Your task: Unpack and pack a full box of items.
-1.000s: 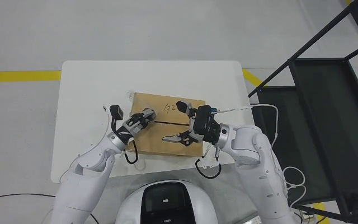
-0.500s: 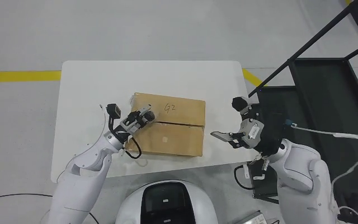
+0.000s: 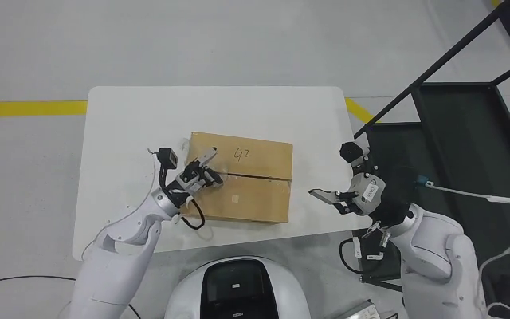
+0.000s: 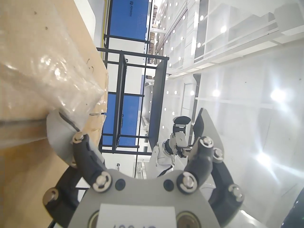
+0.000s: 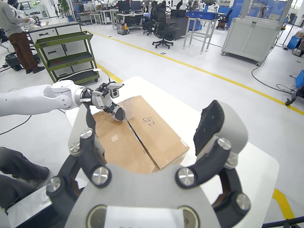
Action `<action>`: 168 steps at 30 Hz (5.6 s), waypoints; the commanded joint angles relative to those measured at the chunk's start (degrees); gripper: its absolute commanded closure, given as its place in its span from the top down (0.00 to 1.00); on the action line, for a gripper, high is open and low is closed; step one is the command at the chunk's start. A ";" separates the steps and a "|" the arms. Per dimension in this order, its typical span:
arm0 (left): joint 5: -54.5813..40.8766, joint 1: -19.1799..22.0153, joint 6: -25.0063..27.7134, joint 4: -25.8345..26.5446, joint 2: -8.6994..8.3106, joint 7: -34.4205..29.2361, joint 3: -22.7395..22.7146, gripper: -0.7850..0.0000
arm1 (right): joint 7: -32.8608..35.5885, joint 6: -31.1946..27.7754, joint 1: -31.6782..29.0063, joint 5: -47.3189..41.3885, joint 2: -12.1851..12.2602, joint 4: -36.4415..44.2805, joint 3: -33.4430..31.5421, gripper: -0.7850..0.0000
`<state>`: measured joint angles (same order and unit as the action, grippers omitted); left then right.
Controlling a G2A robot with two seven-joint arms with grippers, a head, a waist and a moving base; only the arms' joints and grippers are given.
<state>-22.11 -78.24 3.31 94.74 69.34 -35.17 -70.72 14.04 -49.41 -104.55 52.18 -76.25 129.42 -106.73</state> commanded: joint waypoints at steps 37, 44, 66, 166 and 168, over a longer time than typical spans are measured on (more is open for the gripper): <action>-7.14 2.25 9.09 -14.53 -0.19 10.67 -10.91 1.00 | 0.00 0.00 0.00 0.00 0.00 0.00 0.00 1.00; -3.81 7.41 11.28 -22.45 1.12 13.09 -5.22 1.00 | 0.00 0.00 0.00 0.00 0.00 0.00 0.00 1.00; -17.07 5.21 11.44 -15.06 1.85 3.11 -7.55 1.00 | 0.00 0.00 0.00 0.00 0.00 0.00 0.00 1.00; 16.60 9.56 20.63 -6.86 3.98 9.01 2.93 0.00 | 0.00 0.00 0.00 0.00 0.00 0.00 0.00 1.00; 17.82 9.33 19.21 -5.80 4.12 9.28 4.16 0.00 | 0.00 0.00 0.00 0.00 0.00 0.00 0.00 1.00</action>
<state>-4.99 -68.79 23.27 88.37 73.39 -26.00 -67.23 14.04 -49.41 -104.55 52.18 -76.25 129.42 -106.73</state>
